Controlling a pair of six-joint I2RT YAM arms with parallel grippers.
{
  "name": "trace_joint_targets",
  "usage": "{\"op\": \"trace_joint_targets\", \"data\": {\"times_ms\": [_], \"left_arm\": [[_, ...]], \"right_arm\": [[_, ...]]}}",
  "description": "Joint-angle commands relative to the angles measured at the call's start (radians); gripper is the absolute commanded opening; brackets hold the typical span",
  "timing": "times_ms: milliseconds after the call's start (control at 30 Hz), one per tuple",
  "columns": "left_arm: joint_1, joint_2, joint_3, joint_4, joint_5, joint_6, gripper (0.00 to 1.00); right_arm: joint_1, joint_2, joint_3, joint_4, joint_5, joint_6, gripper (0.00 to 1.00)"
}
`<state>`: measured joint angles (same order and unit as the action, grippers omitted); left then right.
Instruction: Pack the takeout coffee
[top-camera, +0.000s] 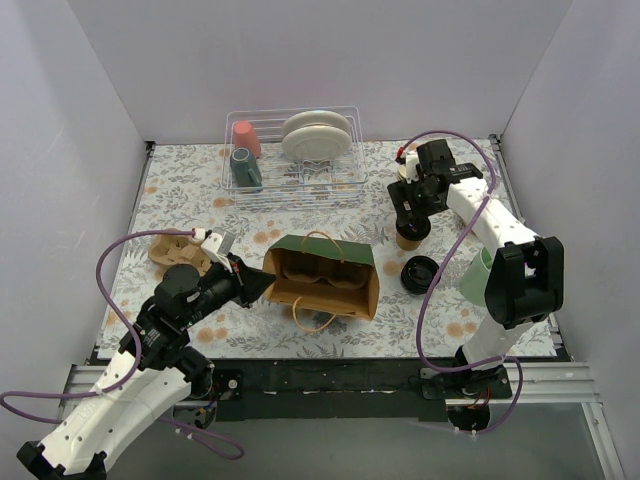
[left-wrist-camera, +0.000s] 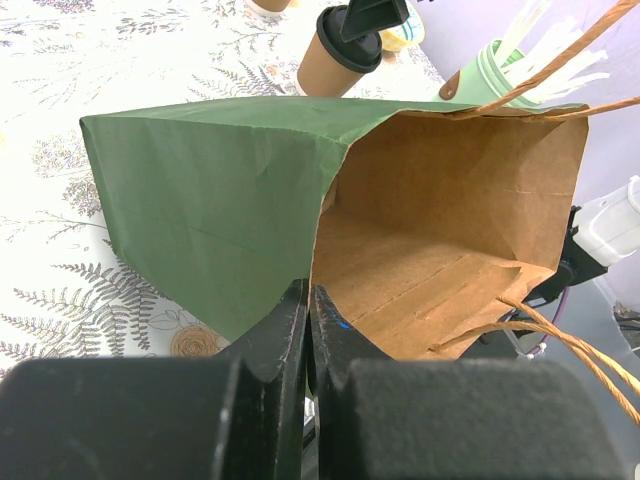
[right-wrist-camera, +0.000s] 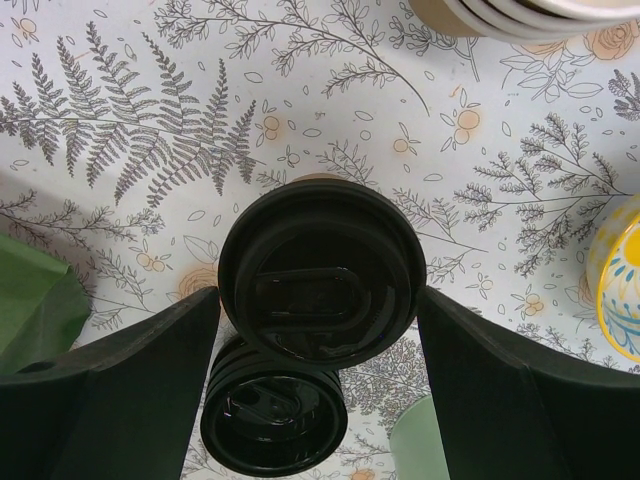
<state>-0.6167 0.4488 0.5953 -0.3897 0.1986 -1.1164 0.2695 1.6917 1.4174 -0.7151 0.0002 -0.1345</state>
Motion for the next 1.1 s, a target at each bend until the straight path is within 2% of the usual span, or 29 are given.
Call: {"op": "trace_joint_targets", "data": {"times_ms": [0,300,700,800,933,1067], "left_arm": [[0.002,-0.010,0.004,0.002,-0.008,-0.003,0.00],[0.002,-0.009,0.004,0.002,-0.014,-0.003,0.00],[0.002,-0.004,0.012,-0.005,-0.016,-0.002,0.00],[0.002,-0.001,0.014,-0.005,-0.018,-0.003,0.00],[0.002,0.002,0.023,-0.009,-0.024,-0.008,0.00],[0.002,0.010,0.031,-0.018,-0.036,-0.010,0.00]], "right_arm": [[0.004,-0.003,0.023,0.006,0.004,-0.005,0.87],[0.002,0.016,-0.011,0.019,0.006,-0.004,0.81],[0.008,0.029,-0.035,0.040,0.007,0.001,0.81],[0.010,0.036,-0.034,0.040,0.006,-0.001,0.77],[0.010,0.037,-0.032,0.036,0.006,-0.004,0.61],[0.014,0.022,-0.028,0.031,0.015,-0.010,0.58]]}}
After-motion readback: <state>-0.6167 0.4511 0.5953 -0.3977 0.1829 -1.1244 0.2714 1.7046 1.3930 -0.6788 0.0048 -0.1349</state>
